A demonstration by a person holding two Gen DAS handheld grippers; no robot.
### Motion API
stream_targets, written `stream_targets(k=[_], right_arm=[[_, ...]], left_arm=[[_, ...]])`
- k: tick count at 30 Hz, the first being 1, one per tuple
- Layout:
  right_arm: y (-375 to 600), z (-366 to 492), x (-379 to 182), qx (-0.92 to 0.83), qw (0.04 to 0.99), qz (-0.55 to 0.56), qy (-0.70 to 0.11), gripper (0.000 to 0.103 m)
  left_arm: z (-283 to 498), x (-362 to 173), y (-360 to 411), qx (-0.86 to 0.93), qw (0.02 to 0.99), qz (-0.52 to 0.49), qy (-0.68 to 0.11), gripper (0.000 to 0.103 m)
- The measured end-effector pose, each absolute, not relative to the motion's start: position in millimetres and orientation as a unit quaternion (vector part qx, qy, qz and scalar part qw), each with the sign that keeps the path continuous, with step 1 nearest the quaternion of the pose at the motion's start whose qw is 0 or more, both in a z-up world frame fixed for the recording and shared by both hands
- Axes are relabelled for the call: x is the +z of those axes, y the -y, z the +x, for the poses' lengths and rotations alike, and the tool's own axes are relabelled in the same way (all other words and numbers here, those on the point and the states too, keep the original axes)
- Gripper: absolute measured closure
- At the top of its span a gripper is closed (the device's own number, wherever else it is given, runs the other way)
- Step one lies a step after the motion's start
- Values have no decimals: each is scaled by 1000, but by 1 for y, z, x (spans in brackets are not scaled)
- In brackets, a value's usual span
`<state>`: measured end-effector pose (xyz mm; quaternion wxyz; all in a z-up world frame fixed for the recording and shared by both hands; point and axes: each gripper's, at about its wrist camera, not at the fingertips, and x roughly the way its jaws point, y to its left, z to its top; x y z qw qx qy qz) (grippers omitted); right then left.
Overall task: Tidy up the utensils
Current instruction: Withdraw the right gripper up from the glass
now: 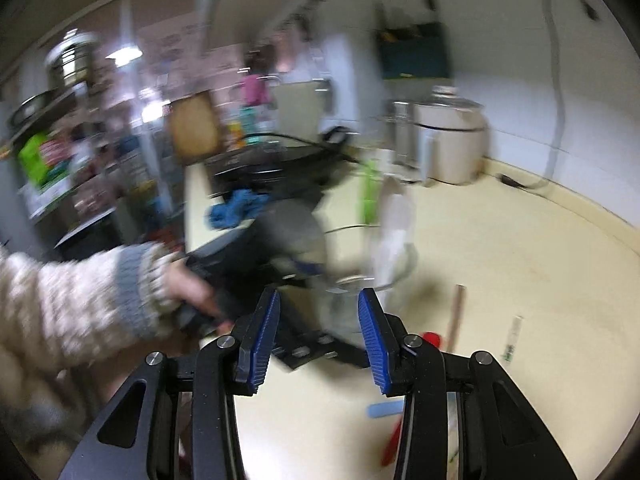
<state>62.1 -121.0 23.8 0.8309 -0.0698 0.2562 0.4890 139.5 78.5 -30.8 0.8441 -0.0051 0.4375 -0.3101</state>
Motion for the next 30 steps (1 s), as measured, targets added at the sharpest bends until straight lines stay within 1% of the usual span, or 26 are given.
stream_targets(k=[5, 9, 16, 20, 24, 28, 30], right_arm=[[142, 85, 34, 464, 851, 2, -248, 62], [142, 92, 37, 443, 863, 15, -242, 62], [137, 95, 34, 418, 874, 19, -247, 62], [134, 86, 31, 427, 866, -25, -258, 62], [139, 86, 24, 439, 855, -45, -273, 63], [134, 71, 30, 487, 837, -50, -245, 63], [128, 71, 33, 484, 841, -47, -238, 64]], left_arm=[[140, -31, -79, -310, 844, -6, -438, 24], [140, -31, -78, -311, 844, -7, -438, 24], [140, -31, -78, -311, 844, -7, -438, 24], [139, -31, -78, -311, 844, -7, -438, 24], [140, -31, -78, -311, 844, -7, -438, 24], [140, -31, -78, -311, 844, -7, -438, 24], [139, -31, -78, -311, 844, -7, -438, 24]])
